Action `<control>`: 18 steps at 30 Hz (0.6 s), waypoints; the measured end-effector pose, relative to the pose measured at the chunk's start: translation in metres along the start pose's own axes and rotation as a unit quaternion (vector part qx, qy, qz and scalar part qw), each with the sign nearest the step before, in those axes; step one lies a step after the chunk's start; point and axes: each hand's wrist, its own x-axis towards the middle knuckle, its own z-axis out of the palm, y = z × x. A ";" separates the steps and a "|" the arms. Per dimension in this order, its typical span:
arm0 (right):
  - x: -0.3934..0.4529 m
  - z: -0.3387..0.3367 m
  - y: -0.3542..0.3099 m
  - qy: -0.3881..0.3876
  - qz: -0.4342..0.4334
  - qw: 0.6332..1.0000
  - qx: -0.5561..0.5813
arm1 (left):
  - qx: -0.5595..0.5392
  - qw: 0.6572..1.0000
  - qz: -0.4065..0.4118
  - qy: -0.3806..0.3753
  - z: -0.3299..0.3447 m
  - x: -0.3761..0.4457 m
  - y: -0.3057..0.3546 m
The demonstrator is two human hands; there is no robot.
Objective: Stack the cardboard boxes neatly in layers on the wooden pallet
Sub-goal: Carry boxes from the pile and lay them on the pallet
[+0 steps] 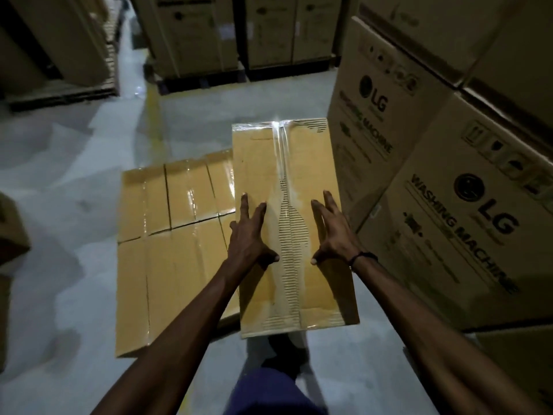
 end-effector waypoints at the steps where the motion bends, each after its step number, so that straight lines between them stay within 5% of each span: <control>1: 0.017 -0.001 -0.002 -0.006 -0.008 1.000 -0.005 | -0.002 1.000 -0.008 0.010 -0.003 0.012 -0.006; 18: 0.201 -0.020 -0.074 -0.056 -0.117 0.991 -0.020 | -0.004 0.992 -0.091 0.089 -0.063 0.125 -0.073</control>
